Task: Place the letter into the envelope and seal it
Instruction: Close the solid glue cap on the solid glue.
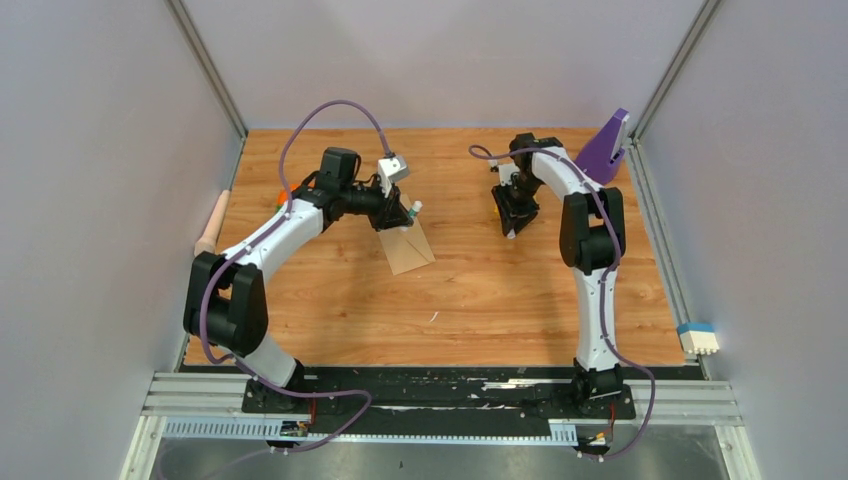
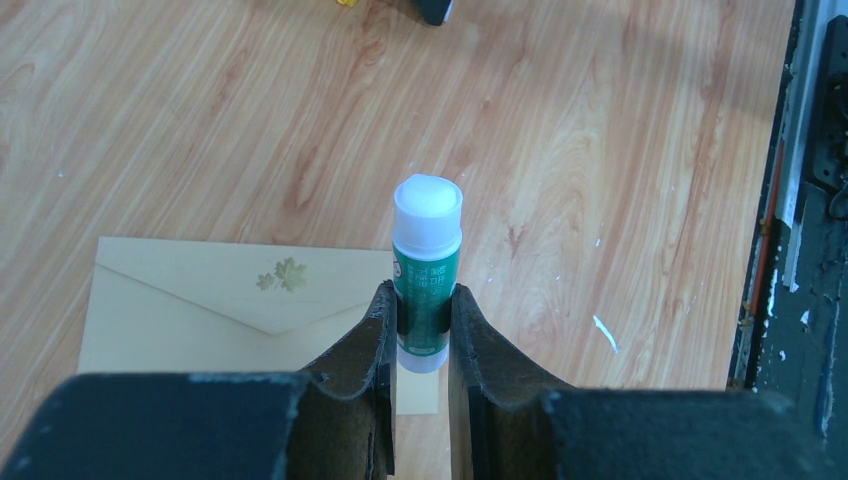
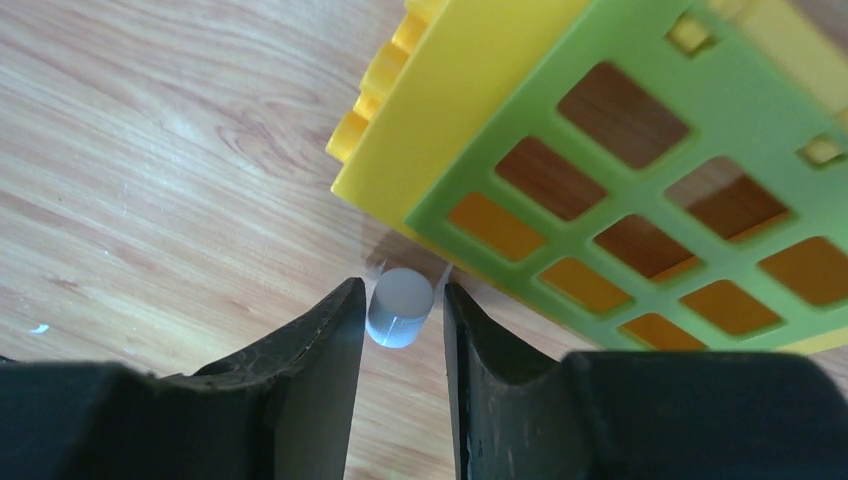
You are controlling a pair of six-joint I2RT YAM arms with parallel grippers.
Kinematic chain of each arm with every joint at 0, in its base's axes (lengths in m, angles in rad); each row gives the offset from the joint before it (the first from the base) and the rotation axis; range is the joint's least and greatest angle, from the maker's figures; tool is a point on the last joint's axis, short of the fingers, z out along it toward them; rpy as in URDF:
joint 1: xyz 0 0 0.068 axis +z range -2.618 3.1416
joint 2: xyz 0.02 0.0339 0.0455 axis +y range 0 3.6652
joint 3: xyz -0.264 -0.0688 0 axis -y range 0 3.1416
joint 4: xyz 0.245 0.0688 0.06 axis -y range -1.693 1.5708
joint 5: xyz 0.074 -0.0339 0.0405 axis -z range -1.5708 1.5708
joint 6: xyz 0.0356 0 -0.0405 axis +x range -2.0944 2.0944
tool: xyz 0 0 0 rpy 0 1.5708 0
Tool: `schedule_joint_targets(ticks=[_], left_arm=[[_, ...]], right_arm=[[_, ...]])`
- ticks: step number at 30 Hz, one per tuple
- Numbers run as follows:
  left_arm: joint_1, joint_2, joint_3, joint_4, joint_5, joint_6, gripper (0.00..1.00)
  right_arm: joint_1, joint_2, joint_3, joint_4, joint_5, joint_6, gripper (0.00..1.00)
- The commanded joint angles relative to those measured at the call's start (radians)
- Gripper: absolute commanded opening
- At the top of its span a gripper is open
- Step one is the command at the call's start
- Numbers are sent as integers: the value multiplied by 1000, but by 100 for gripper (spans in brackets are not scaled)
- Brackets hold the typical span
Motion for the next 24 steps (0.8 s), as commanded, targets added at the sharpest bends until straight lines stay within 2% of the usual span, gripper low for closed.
schedule_joint_targets(ticks=[1, 4, 8, 11, 13, 14, 16, 21, 24], left_arm=[[-2, -44, -4, 31, 7, 33, 0], [-3, -44, -7, 33, 7, 33, 0], [-7, -42, -6, 35, 6, 34, 0], [-13, -39, -4, 28, 3, 40, 0], [-19, -38, -1, 20, -1, 49, 0], [-23, -38, -1, 18, -3, 53, 0], [-29, -38, 1, 15, -6, 58, 0], [-39, -35, 3, 9, -12, 66, 0], [-41, -36, 4, 8, -15, 68, 0]], right_arm=[[-1, 21, 6, -78, -1, -32, 36], [-2, 28, -4, -85, -7, -44, 33], [-3, 46, 22, -91, -27, -44, 23], [-7, 63, 68, -92, -50, -43, 19], [-9, 75, 92, -92, -53, -44, 26], [-9, 80, 100, -92, -51, -45, 38], [-8, 89, 109, -92, -46, -47, 46], [-13, 102, 125, -92, -48, -50, 48], [-17, 109, 135, -91, -52, -47, 40]])
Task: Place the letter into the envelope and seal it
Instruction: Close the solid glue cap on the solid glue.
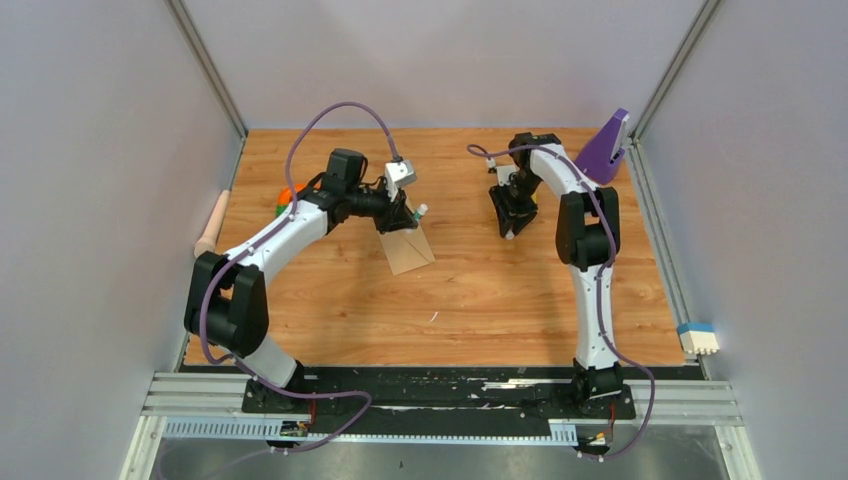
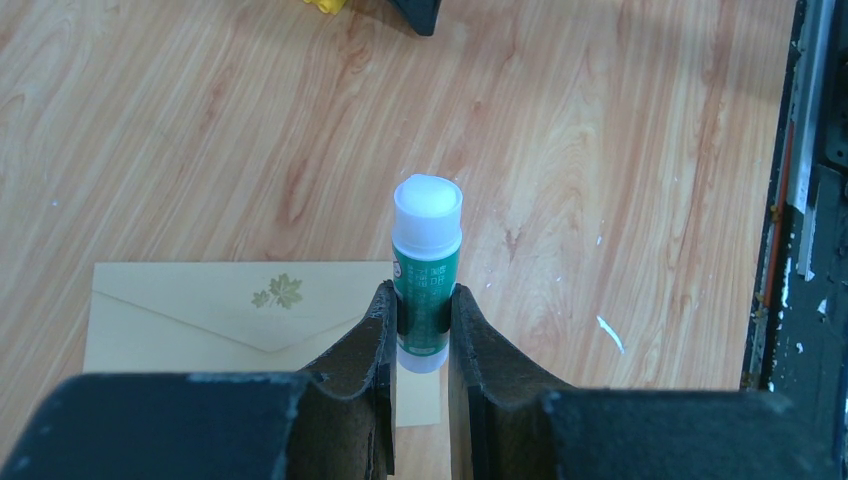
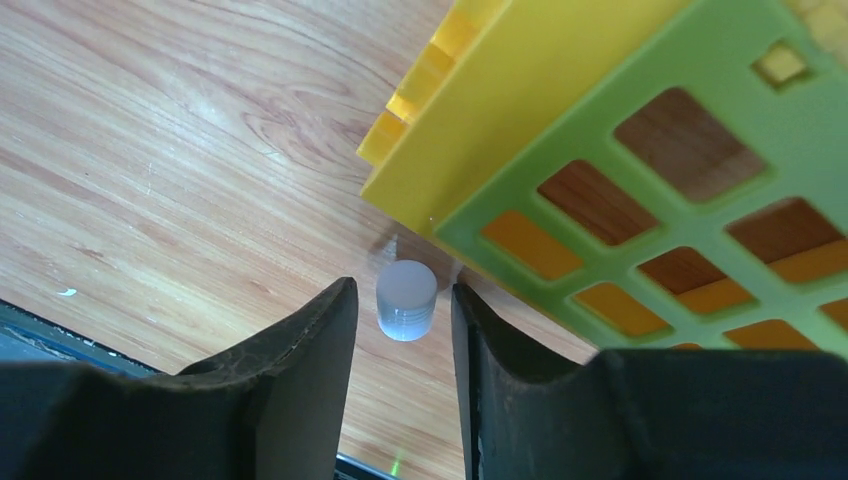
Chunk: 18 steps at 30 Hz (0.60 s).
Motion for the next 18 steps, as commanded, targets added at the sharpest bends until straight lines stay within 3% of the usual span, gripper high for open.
schedule_joint_targets(ticks=[1, 4, 7, 12, 18], left_arm=[[-7, -36, 5, 3, 0, 31, 0], [-8, -36, 5, 2, -2, 34, 0], [-12, -36, 7, -1, -2, 37, 0], [-18, -36, 11, -10, -5, 42, 0], [-24, -30, 13, -16, -4, 52, 0]], right_arm=[[-10, 45, 36, 36, 1, -13, 37], [-10, 55, 44, 38, 9, -13, 32], [-10, 70, 63, 40, 14, -14, 37], [-10, 84, 82, 40, -2, -15, 37], [-10, 90, 90, 40, -2, -21, 16]])
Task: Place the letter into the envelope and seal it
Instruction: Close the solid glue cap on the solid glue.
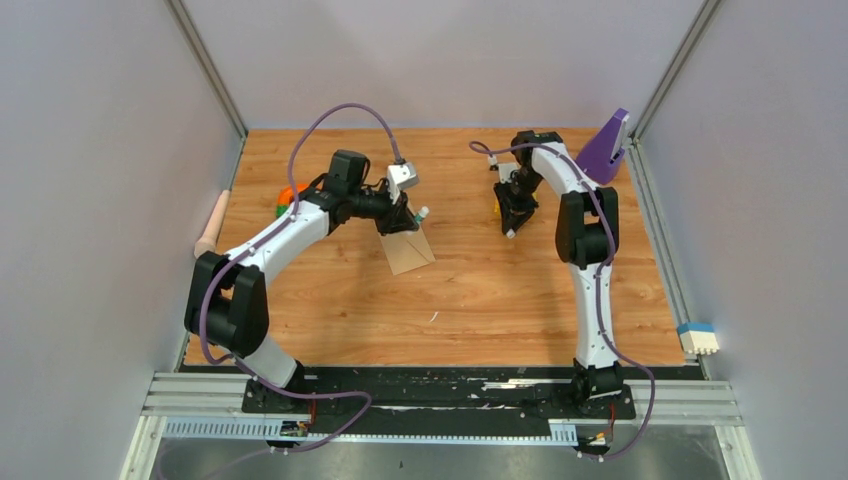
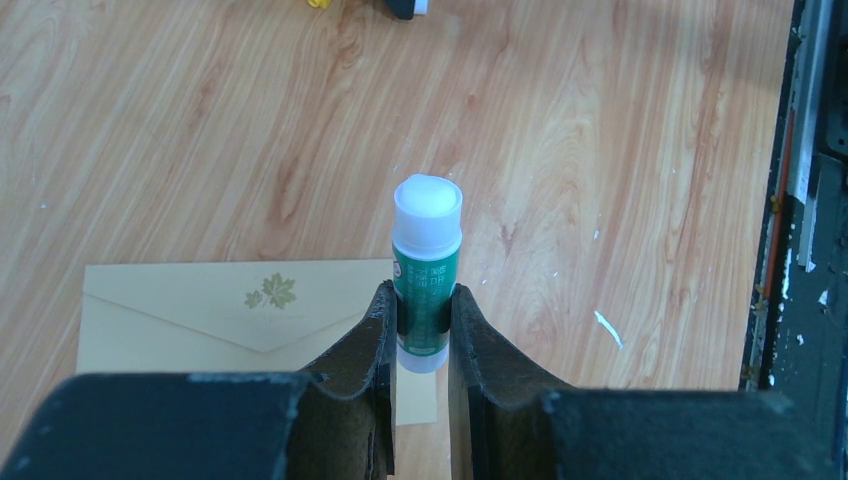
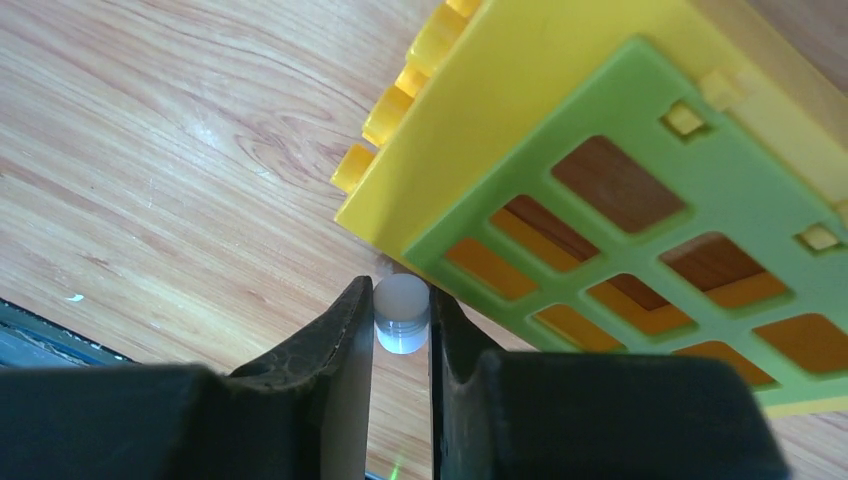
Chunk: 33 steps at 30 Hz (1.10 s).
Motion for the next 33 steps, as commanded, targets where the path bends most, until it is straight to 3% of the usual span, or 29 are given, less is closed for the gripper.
schedule_joint_targets(ticks=[1, 8, 19, 22, 25, 29, 33], left_arm=[[-11, -28, 14, -8, 5, 38, 0], [-48, 2, 8, 4, 54, 18, 0], [-146, 125, -11, 244, 213, -256, 0], [-156, 172, -5, 410, 256, -375, 0], [-156, 210, -17, 615, 293, -624, 0], [-158, 263, -62, 1073, 318, -955, 0], [-167, 297, -86, 1235, 319, -1113, 0]], right_arm=[[0, 44, 31, 60, -2, -21, 15], [-2, -124, 29, 125, -145, -8, 18], [-26, -520, -163, 439, -305, 188, 19], [-26, -598, -244, 532, -352, 242, 20], [-24, -680, -361, 651, -415, 336, 20], [-20, -778, -566, 841, -471, 434, 21], [-10, -873, -734, 1024, -475, 481, 22]])
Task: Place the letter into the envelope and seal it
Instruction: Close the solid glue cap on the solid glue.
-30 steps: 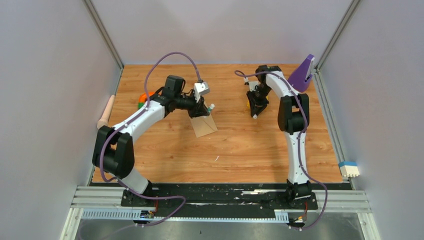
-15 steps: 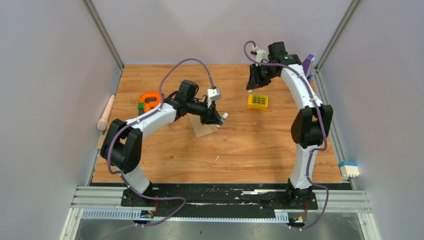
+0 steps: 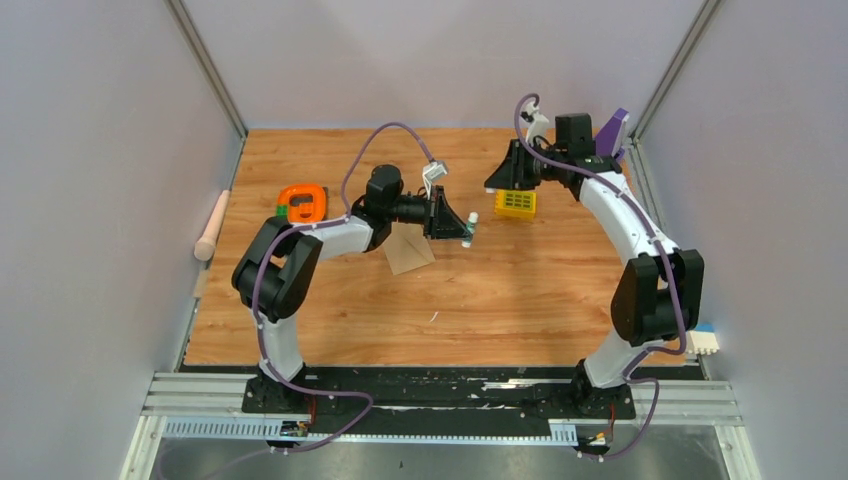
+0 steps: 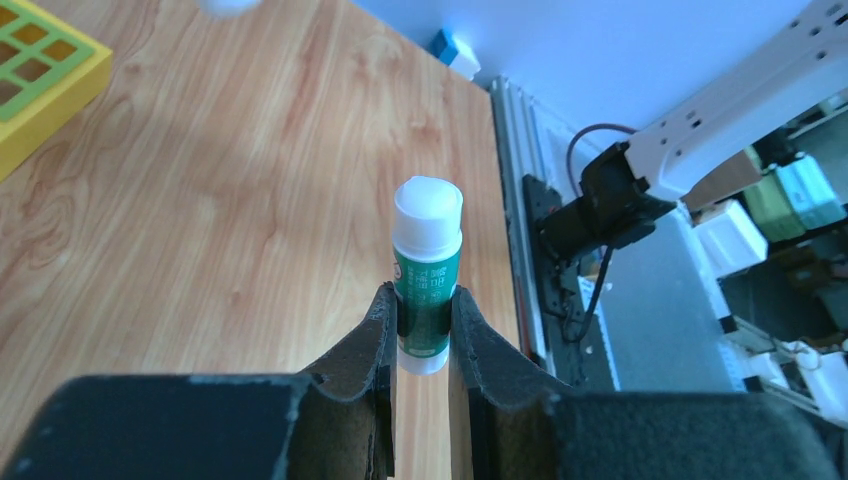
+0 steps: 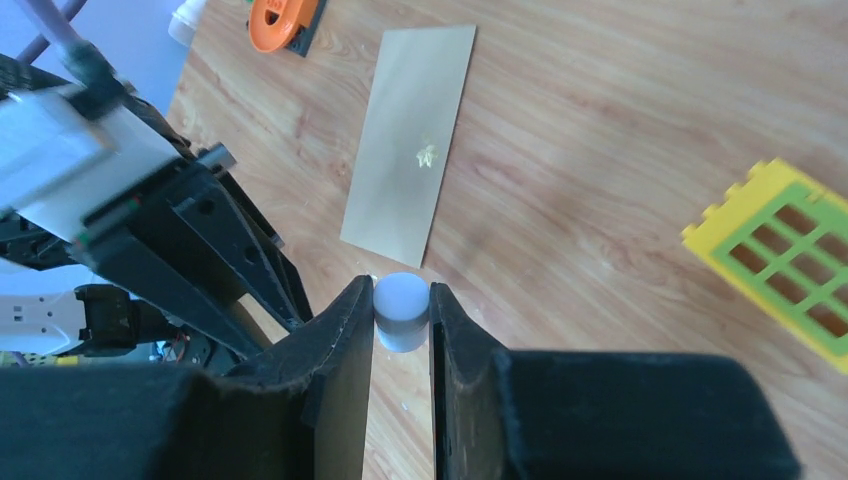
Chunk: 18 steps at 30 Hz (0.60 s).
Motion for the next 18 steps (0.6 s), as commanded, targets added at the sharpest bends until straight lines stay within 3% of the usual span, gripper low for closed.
schedule_joint_targets(ticks=[1, 18], left_arm=[[-16, 15, -17, 346, 38, -266, 0], [-27, -3, -17, 348, 44, -275, 0]], right_arm=[[15, -126, -137, 296, -45, 107, 22], [59, -247, -283, 425, -30, 124, 26]])
